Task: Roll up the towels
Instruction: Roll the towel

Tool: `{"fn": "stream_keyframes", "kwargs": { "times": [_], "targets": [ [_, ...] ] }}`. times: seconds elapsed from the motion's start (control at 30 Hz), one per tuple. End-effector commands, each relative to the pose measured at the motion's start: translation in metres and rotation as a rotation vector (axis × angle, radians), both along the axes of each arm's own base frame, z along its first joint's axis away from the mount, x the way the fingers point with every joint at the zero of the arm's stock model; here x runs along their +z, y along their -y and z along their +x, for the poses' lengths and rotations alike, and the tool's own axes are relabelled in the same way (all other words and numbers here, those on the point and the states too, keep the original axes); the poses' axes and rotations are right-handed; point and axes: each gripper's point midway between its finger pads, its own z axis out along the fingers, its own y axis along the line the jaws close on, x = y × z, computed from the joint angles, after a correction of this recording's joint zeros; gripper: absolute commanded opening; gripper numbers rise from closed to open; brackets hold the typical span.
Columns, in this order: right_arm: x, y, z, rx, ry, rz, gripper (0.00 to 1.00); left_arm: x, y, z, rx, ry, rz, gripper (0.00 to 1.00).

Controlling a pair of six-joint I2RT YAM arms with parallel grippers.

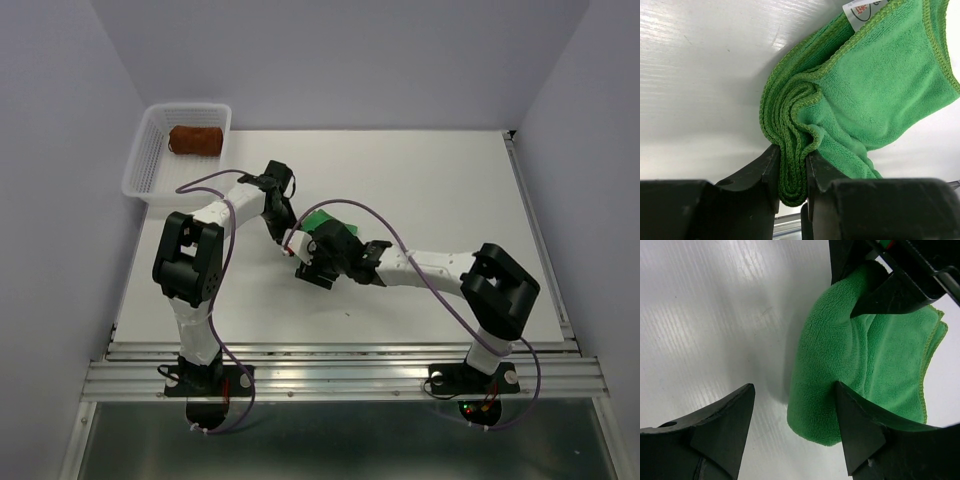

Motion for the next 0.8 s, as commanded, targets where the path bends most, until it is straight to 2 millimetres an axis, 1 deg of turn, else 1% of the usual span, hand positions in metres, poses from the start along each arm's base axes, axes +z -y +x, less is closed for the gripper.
{"fn": "stream_keyframes", "kwargs": {
  "times": [0.0,0.07,0.1,0.23,0.27,0.33,0.37,0.4,0.43,0.47,0.53,0.57,0.63,0.7,0.77],
  "targets": [
    [0.003,-0.003,0.018,-0.048,0.088,0.001,0.71,0.022,0.0,0.002,0.01,0.016,-0.006,0.0],
    [-0.002,-0.001,0.021,-0.063,0.099,-0.013,0.71,0.022,0.001,0.001,0.009,0.015,-0.008,0.0],
    [-0.005,-0.003,0.019,-0.058,0.1,-0.021,0.71,0.023,0.001,0.001,0.008,0.013,-0.011,0.0],
    [-0.025,0.008,0.021,-0.077,0.111,-0.082,0.7,0.023,0.0,0.001,0.009,0.014,-0.008,0.0],
    [-0.024,0.009,0.027,-0.097,0.137,-0.083,0.7,0.023,0.0,0.001,0.009,0.012,-0.008,0.0],
    [-0.028,0.011,0.028,-0.103,0.164,-0.103,0.65,0.022,-0.001,0.0,0.006,0.01,-0.009,0.0],
    [-0.035,0.013,0.028,-0.106,0.164,-0.124,0.63,0.022,-0.001,-0.001,0.005,0.006,-0.01,0.0],
    [-0.037,0.015,0.03,-0.115,0.169,-0.131,0.61,0.022,-0.001,-0.001,0.004,0.006,-0.011,0.0],
    [-0.038,0.013,0.028,-0.109,0.176,-0.138,0.52,0.022,-0.002,-0.001,0.007,0.003,-0.009,0.0],
    [-0.04,0.016,0.03,-0.121,0.188,-0.143,0.46,0.022,-0.003,-0.001,0.009,0.003,-0.009,0.0],
    [-0.042,0.018,0.03,-0.129,0.194,-0.146,0.3,0.023,-0.003,0.001,0.011,0.006,-0.013,0.0],
    [-0.045,0.02,0.031,-0.133,0.198,-0.157,0.2,0.024,-0.004,0.001,0.012,0.008,-0.014,0.0],
    [-0.048,0.022,0.031,-0.141,0.197,-0.159,0.06,0.025,-0.005,0.001,0.013,0.009,-0.015,0.0],
    [-0.049,0.021,0.029,-0.145,0.182,-0.153,0.01,0.025,-0.007,0.002,0.019,0.012,-0.013,0.02],
    [-0.049,0.016,0.025,-0.133,0.152,-0.132,0.01,0.026,-0.008,0.002,0.022,0.019,-0.013,0.12]
  ]
}}
